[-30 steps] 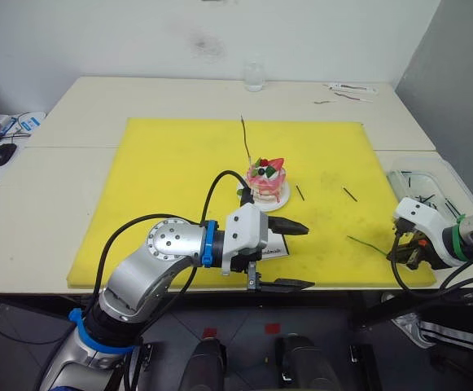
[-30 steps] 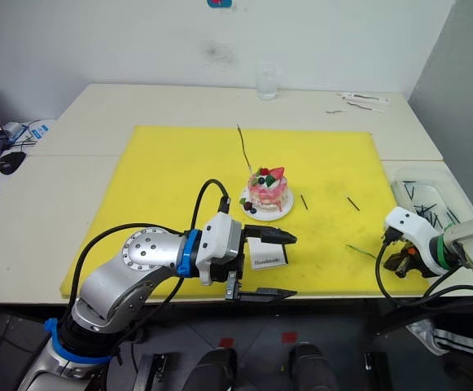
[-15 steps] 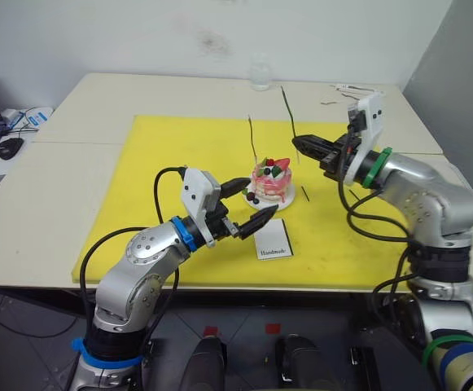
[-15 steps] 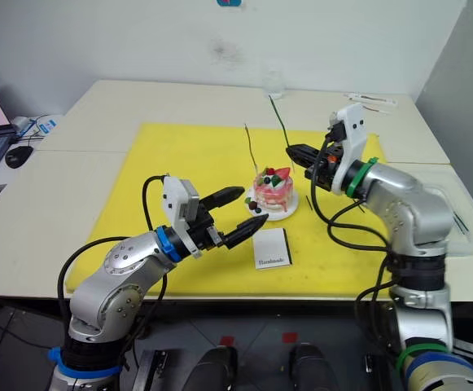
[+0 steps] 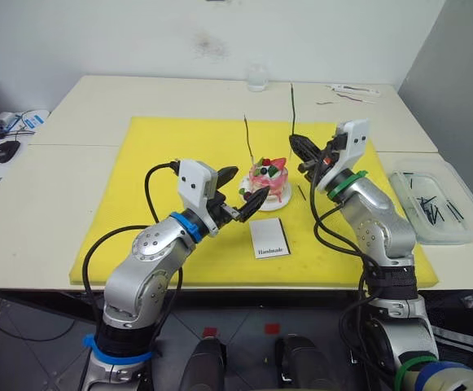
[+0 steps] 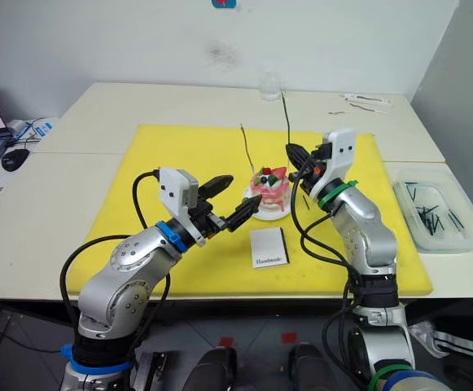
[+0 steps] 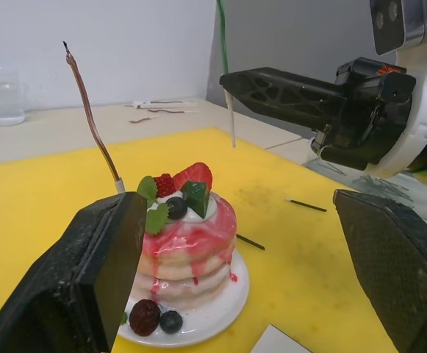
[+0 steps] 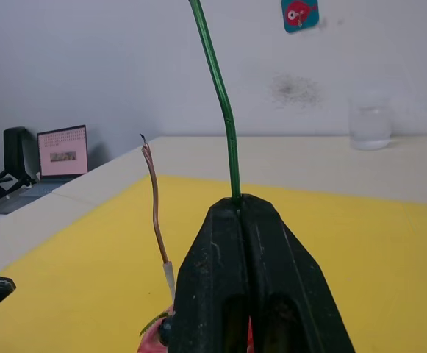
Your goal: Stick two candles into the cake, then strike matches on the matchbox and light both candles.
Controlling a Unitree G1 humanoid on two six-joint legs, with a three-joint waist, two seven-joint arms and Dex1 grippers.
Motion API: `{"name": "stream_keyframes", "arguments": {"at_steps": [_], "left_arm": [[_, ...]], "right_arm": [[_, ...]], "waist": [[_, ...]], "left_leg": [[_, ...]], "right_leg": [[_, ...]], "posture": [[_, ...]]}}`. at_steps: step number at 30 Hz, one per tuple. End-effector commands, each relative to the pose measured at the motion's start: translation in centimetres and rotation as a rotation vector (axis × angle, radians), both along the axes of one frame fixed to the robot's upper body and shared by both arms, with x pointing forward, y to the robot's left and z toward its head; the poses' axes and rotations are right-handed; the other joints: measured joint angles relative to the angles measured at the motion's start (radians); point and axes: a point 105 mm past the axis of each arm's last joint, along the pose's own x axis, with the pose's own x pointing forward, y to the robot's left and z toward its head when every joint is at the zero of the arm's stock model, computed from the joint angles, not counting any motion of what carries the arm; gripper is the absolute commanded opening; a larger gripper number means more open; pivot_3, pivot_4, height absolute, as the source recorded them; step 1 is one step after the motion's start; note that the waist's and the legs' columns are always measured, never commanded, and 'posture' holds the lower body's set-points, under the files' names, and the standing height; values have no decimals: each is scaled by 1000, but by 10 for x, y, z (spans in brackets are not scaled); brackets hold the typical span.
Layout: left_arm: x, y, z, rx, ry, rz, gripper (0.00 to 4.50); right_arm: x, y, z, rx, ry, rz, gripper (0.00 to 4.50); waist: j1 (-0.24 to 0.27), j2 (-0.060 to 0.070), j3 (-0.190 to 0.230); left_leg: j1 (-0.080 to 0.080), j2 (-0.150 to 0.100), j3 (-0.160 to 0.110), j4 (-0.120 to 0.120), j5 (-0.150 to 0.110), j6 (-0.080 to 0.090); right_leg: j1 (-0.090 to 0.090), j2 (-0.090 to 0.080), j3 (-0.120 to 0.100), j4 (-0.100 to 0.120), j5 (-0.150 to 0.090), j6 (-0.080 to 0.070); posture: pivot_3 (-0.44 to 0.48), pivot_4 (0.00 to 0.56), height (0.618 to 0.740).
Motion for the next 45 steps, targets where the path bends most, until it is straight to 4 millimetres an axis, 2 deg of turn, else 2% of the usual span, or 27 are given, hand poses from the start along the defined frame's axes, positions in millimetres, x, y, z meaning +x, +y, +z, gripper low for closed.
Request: {"name": "stream_keyframes", "arguments": {"at_steps": [1, 10, 24, 45], "left_arm": [[-6, -3, 14, -5, -53, -28, 4500], [-5, 0, 13, 10, -49, -26, 4500], [-6, 1, 13, 21, -54, -40, 4500], [-10, 0, 11, 25, -50, -57, 4500]], "right_arm": [[-1, 3, 5, 28, -32, -8, 18], [-1, 9, 0, 73, -6, -7, 18], [-2, 13, -15, 35, 7, -17, 18], [1, 9, -16, 18, -14, -39, 18]], "waist": [[-2, 0, 0], [-3, 0, 0], [-3, 0, 0], [-3, 0, 0]], "left_leg": [[0, 0, 0, 0, 0, 0], [0, 0, 0, 0, 0, 0], [0, 0, 0, 0, 0, 0], [0, 0, 0, -1, 0, 0]], "right_leg": [[0, 0, 0, 0, 0, 0], [0, 0, 0, 0, -1, -1], [0, 0, 0, 0, -1, -2], [-1, 0, 0, -1, -1, -2]], "posture": [[0, 150, 740], [0, 150, 740], [0, 150, 740], [0, 150, 740]]}}
